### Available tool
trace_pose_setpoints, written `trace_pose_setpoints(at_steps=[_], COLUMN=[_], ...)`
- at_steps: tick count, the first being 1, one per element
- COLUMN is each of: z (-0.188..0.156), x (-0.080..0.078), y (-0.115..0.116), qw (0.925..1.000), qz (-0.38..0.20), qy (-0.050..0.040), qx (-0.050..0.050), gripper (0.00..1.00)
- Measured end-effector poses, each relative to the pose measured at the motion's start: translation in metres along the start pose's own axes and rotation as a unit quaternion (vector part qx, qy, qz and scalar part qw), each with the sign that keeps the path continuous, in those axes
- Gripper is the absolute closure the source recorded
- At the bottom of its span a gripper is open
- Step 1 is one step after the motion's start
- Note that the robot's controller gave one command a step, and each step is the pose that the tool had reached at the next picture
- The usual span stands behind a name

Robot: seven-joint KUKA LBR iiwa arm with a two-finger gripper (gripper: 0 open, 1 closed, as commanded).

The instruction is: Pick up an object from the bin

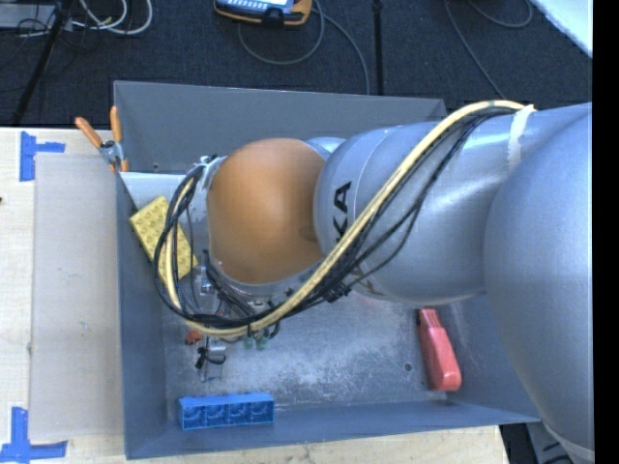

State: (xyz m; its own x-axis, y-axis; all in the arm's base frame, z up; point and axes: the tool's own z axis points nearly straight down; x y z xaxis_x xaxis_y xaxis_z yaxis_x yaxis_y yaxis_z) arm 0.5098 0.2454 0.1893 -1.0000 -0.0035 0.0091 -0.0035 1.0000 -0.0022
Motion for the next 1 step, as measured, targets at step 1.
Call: trace_pose_setpoints(at_steps=[1], z=[-0.0045], x=[-0.0021], y=[-0.0014], qw=[1.0000], qz=[0.003], qy=[-0.0038], qx=[-0.001], gripper=[0.00])
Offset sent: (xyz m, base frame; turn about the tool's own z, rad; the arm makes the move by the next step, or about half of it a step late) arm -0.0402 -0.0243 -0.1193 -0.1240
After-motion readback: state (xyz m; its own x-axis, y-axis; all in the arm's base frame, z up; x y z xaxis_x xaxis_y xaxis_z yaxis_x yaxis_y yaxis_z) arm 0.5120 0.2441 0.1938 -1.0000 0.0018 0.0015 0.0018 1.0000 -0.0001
